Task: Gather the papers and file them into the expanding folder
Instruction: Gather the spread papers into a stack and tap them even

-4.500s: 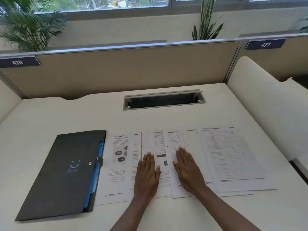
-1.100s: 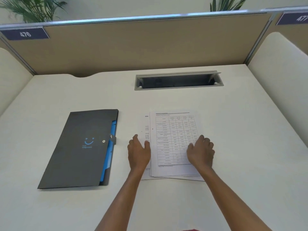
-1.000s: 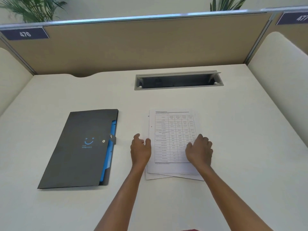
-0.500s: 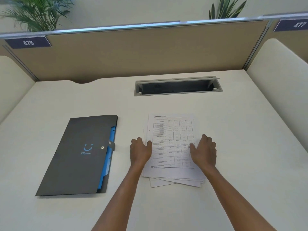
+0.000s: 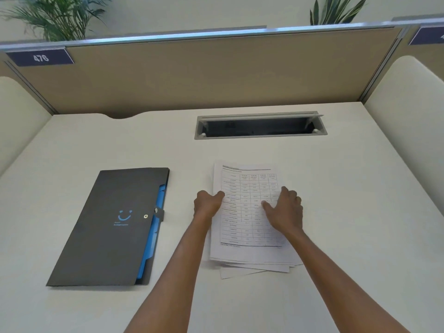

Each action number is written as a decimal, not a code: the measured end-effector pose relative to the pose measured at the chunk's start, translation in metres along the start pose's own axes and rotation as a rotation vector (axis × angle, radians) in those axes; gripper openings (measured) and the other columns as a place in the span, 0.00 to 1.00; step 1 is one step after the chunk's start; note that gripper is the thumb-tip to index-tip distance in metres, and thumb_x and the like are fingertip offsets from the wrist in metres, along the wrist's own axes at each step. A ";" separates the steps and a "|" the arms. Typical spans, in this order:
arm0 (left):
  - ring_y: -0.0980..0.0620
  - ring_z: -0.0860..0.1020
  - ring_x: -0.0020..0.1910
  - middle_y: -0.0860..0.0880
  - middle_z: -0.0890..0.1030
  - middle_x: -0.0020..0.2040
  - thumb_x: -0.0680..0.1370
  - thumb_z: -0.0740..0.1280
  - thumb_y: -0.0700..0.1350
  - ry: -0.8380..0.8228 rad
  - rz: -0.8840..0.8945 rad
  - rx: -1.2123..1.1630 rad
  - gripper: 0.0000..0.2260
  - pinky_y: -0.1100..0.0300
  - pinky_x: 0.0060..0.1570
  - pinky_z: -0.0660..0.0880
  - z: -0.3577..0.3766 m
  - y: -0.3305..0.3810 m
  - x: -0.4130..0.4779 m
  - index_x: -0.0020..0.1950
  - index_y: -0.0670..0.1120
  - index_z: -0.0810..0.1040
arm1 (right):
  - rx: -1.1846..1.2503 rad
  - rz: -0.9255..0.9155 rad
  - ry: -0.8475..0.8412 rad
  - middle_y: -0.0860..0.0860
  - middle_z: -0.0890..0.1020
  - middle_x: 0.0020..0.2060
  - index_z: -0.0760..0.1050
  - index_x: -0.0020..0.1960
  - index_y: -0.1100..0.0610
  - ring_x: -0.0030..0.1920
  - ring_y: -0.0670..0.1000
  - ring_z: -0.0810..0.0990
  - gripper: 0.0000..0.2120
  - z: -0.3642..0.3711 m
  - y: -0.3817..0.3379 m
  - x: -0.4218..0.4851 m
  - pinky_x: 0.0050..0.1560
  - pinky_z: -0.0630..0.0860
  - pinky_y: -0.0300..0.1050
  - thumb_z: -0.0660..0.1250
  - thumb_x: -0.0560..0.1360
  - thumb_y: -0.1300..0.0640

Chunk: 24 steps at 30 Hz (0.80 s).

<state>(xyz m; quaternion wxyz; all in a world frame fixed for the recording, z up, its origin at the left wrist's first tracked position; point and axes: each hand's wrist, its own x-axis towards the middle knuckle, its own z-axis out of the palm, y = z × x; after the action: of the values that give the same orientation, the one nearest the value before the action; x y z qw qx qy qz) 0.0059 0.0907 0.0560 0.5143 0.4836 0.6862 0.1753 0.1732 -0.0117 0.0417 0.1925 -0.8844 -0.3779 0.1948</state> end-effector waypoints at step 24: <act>0.41 0.82 0.53 0.42 0.84 0.54 0.75 0.70 0.37 -0.303 0.614 -0.478 0.09 0.45 0.53 0.79 -0.056 0.049 -0.022 0.54 0.39 0.82 | 1.077 -0.220 -0.338 0.55 0.84 0.58 0.79 0.62 0.62 0.58 0.59 0.82 0.16 -0.090 -0.015 0.034 0.62 0.77 0.62 0.71 0.75 0.61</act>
<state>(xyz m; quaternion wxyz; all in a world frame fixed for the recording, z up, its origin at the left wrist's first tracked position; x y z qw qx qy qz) -0.0187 0.1096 0.1271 0.6311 0.5529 0.3668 0.4018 0.2295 0.0059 0.1189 0.5718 -0.5737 -0.3407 0.4774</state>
